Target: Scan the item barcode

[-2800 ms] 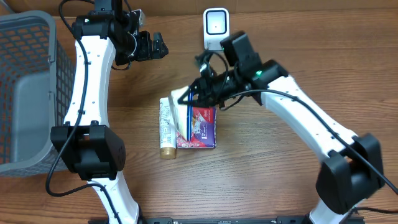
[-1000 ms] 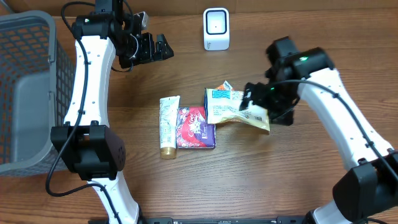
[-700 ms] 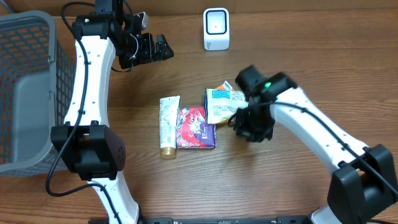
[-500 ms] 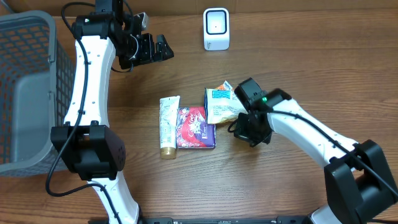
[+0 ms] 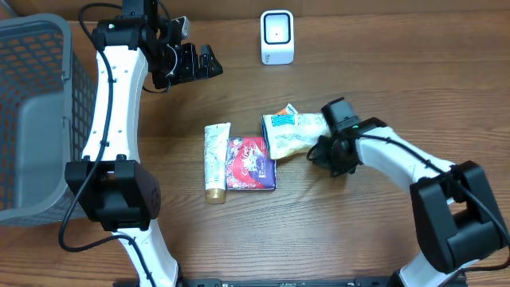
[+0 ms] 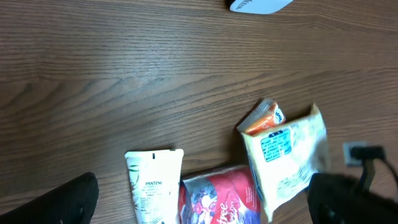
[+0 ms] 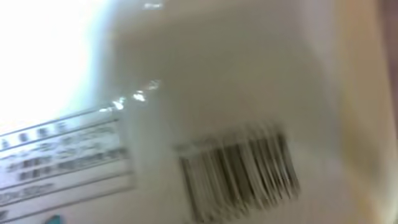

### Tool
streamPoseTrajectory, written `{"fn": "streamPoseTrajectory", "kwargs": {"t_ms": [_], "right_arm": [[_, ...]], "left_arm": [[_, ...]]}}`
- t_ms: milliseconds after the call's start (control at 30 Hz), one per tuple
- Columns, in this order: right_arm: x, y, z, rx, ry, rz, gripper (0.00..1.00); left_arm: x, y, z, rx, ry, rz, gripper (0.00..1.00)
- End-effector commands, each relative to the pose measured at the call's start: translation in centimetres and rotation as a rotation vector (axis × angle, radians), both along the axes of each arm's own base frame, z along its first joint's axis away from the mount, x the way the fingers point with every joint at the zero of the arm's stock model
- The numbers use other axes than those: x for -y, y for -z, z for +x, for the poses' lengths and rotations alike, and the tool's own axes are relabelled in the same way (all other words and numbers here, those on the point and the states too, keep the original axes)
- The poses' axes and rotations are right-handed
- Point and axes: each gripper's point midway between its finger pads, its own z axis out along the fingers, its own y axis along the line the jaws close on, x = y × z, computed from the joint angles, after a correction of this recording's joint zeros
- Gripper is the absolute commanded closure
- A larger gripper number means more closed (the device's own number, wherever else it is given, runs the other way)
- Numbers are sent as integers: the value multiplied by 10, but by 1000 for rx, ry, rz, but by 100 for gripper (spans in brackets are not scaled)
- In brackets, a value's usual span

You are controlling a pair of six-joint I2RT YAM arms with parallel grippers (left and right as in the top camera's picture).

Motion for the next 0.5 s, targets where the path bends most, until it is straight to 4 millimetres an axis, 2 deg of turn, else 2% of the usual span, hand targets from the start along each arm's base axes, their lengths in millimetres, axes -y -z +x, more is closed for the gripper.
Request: {"fn": "streamPoseTrajectory", "kwargs": {"t_ms": [0,133,233,267,300,333,367,400,467], "right_arm": [[35,4,24,60,23,-50,91],[68,1,52,138,95,-42,91],[86,-5,71,208,96,-42,90],[89,-6,73,217,100,-42,80],[93,-8,76,221,109,-40,55],[93,-10,76,214,112,-26,37],[91,-13,75,198,112,-1,22],[86,-15,73,178,108,34,1],[69,-24,62,98,122,158,0]], "left_arm": [[3,-14,1,44,30,-6,0],[3,-14,1,45,30,-6,0],[3,-14,1,45,30,-6,0],[3,-14,1,45,30,-5,0],[3,-14,1,45,30,-5,0],[3,-14,1,44,30,-5,0],[3,-14,1,44,30,-5,0],[3,-14,1,44,30,-5,0],[3,-14,1,45,30,-5,0]]}}
